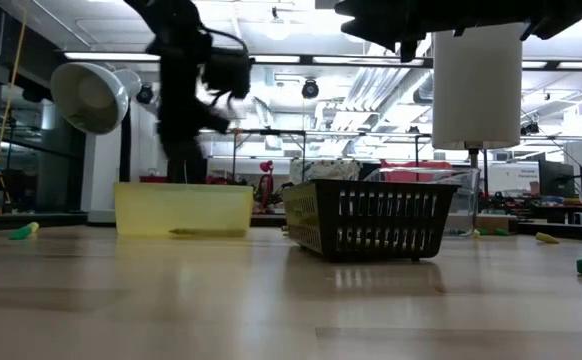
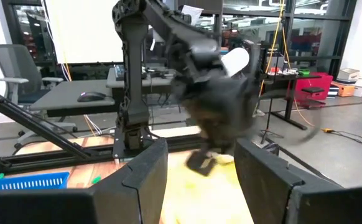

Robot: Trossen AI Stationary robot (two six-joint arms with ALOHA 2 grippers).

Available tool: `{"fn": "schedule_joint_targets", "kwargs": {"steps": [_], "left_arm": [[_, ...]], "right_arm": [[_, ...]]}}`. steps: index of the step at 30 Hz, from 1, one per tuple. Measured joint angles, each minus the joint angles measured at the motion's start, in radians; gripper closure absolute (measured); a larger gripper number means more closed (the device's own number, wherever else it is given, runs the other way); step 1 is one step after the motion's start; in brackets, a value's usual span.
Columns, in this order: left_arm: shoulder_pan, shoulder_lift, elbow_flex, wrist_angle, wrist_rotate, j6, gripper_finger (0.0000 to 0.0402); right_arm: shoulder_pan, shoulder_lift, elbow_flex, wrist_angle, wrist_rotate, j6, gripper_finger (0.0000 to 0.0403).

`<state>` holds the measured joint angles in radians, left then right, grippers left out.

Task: Sort crayons
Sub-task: Put the green crayon into the blue bin

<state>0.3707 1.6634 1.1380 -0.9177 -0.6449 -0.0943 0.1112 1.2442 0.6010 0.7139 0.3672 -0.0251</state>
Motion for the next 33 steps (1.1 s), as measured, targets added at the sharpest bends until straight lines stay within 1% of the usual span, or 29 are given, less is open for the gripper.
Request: {"fn": "schedule_joint_targets", "kwargs": {"steps": [2,4,7,9,15,17,20,22,25,30,33], "left_arm": [[0.037,0.0,0.025,0.119,0.094,0.055,0.0401],[0.063,-0.002,0.03,0.255,0.232,0.085,0.0401],[0.079,-0.016,-0.006,0.476,0.44,0.095,0.0401],[0.075,-0.024,-0.05,0.618,0.542,0.119,0.0401],[0.046,-0.019,-0.205,1.089,0.73,0.132,0.0401],[0.046,0.002,-0.222,1.172,0.744,0.133,0.0401],[0.06,0.038,-0.182,1.132,0.724,0.181,0.0401],[0.07,0.066,-0.11,1.042,0.72,0.223,0.0401],[0.073,0.131,0.048,0.855,0.718,0.297,0.0401],[0.08,0.284,0.313,0.44,0.698,0.454,0.0401],[0.089,0.356,0.418,0.319,0.656,0.512,0.0401]], "right_arm": [[0.0,0.0,0.0,-0.001,0.0,0.0,0.0224],[0.0,0.0,0.0,-0.02,0.0,0.0,0.0224],[0.0,0.0,0.0,-0.078,0.0,0.015,0.0224],[0.0,0.0,0.0,-0.102,0.0,0.021,0.0224],[0.0,0.0,0.0,-0.105,0.0,0.026,0.0224],[0.0,0.0,0.0,-0.097,0.002,0.026,0.0224],[-0.001,0.0,0.0,-0.073,0.023,0.011,0.0224],[-0.006,0.0,0.0,-0.05,0.029,-0.016,0.0224],[-0.025,0.0,0.0,-0.03,0.03,-0.033,0.0224],[-0.061,0.0,0.0,-0.052,0.019,-0.015,0.0224],[-0.075,0.0,0.0,-0.081,-0.001,0.002,0.0224]]}}
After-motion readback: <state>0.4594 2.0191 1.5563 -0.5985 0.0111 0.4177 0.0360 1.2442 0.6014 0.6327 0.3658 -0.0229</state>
